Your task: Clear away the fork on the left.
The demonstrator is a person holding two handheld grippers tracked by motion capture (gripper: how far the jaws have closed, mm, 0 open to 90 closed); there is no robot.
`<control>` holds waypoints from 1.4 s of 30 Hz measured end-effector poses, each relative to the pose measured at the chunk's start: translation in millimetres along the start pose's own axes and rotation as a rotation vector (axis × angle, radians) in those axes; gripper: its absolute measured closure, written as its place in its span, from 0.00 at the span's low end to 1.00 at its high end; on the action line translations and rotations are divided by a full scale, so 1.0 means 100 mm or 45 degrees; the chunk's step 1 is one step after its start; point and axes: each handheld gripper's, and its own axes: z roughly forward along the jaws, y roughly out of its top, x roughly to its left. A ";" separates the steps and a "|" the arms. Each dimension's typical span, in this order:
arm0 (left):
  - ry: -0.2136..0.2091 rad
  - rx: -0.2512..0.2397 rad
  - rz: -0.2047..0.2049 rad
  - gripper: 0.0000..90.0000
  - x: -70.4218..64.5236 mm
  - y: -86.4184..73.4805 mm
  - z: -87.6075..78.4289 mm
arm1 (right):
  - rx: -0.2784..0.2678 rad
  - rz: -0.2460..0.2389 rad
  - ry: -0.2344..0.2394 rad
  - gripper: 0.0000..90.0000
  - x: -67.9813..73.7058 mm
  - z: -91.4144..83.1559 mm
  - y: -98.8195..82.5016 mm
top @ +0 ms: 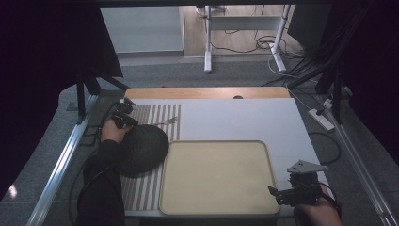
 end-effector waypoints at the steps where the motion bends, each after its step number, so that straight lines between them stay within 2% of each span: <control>1: 0.005 -0.018 -0.002 0.98 0.00 0.00 -0.01 | 0.000 0.000 0.000 0.00 0.00 0.00 0.00; 2: 0.003 -0.045 -0.011 0.89 0.01 0.01 -0.03 | 0.000 0.000 0.001 0.00 0.00 0.00 0.00; 3: -0.020 -0.105 -0.024 0.85 0.01 0.03 -0.09 | 0.000 -0.001 0.000 0.00 0.00 0.00 0.00; 4: -0.020 -0.105 -0.024 0.79 0.01 0.03 -0.09 | 0.000 -0.001 0.000 0.00 0.00 0.00 0.00; 5: -0.055 -0.139 -0.011 0.70 0.00 0.05 -0.12 | 0.000 0.000 -0.001 0.00 0.00 0.00 0.00; 7: -0.052 -0.146 -0.003 0.57 -0.02 0.07 -0.13 | 0.000 0.000 -0.001 0.00 0.00 0.00 0.00; 8: -0.055 -0.152 0.007 0.57 -0.04 0.09 -0.14 | 0.000 0.000 -0.001 0.00 0.00 0.00 0.00; 9: -0.066 -0.163 0.020 0.49 -0.05 0.11 -0.14 | 0.001 0.000 -0.001 0.00 0.00 0.00 0.00; 12: -0.121 -0.204 0.047 0.32 -0.11 0.16 -0.14 | 0.000 -0.001 0.000 0.00 0.00 0.00 0.00; 13: -0.136 -0.209 0.064 0.22 -0.13 0.17 -0.15 | 0.001 -0.001 0.000 0.00 0.00 0.00 0.00; 14: -0.155 -0.210 0.090 0.22 -0.16 0.19 -0.14 | 0.001 -0.001 0.000 0.00 0.00 0.00 0.00; 16: -0.176 -0.201 0.117 0.11 -0.22 0.25 -0.12 | 0.002 -0.001 0.000 0.00 0.00 0.00 0.00; 17: -0.195 -0.184 0.131 0.00 -0.25 0.28 -0.10 | 0.003 -0.002 0.001 0.00 0.00 0.00 0.00; 19: -0.197 -0.160 0.182 0.00 -0.33 0.33 -0.06 | 0.003 -0.002 0.001 0.00 0.00 0.00 0.00; 20: -0.207 -0.131 0.213 0.00 -0.42 0.39 0.00 | 0.002 -0.002 0.002 0.00 0.00 0.00 0.00; 21: -0.207 -0.131 0.213 0.00 -0.42 0.39 0.00 | 0.002 -0.002 0.002 0.00 0.00 0.00 0.00; 23: -0.195 -0.090 0.244 0.00 -0.49 0.44 0.07 | 0.001 -0.002 0.002 0.00 0.00 0.00 0.00; 25: -0.154 -0.042 0.273 0.00 -0.56 0.49 0.15 | -0.001 -0.001 0.003 0.00 0.00 0.00 0.00; 28: -0.046 0.034 0.335 0.00 -0.61 0.54 0.27 | -0.003 0.001 0.006 0.00 0.00 0.00 0.00; 30: -0.004 0.090 0.345 0.00 -0.61 0.56 0.34 | -0.004 0.002 0.007 0.00 0.00 0.00 0.00; 31: -0.001 0.102 0.351 0.02 -0.61 0.57 0.36 | -0.005 0.001 0.008 0.00 0.00 0.00 0.00; 33: -0.051 0.093 0.332 0.02 -0.56 0.56 0.36 | -0.004 0.002 0.010 0.00 -0.01 0.00 0.00; 34: -0.053 0.085 0.335 0.08 -0.55 0.56 0.35 | -0.004 0.002 0.010 0.00 -0.01 0.00 0.00; 35: -0.056 0.077 0.338 0.08 -0.53 0.55 0.34 | -0.004 0.002 0.010 0.00 -0.01 0.00 0.00; 36: -0.059 0.073 0.343 0.20 -0.51 0.55 0.31 | -0.004 0.001 0.011 0.00 0.00 0.00 0.00; 37: -0.056 0.068 0.347 0.20 -0.49 0.54 0.29 | -0.004 0.001 0.011 0.00 0.00 0.00 0.00; 39: -0.067 0.075 0.354 0.36 -0.44 0.53 0.25 | -0.002 -0.001 0.011 0.00 0.00 0.00 0.00; 41: -0.068 0.082 0.365 0.47 -0.41 0.52 0.22 | 0.001 -0.003 0.012 0.00 0.00 0.00 0.00; 42: -0.061 0.081 0.370 0.58 -0.40 0.52 0.21 | 0.002 -0.003 0.012 0.00 0.00 0.00 0.00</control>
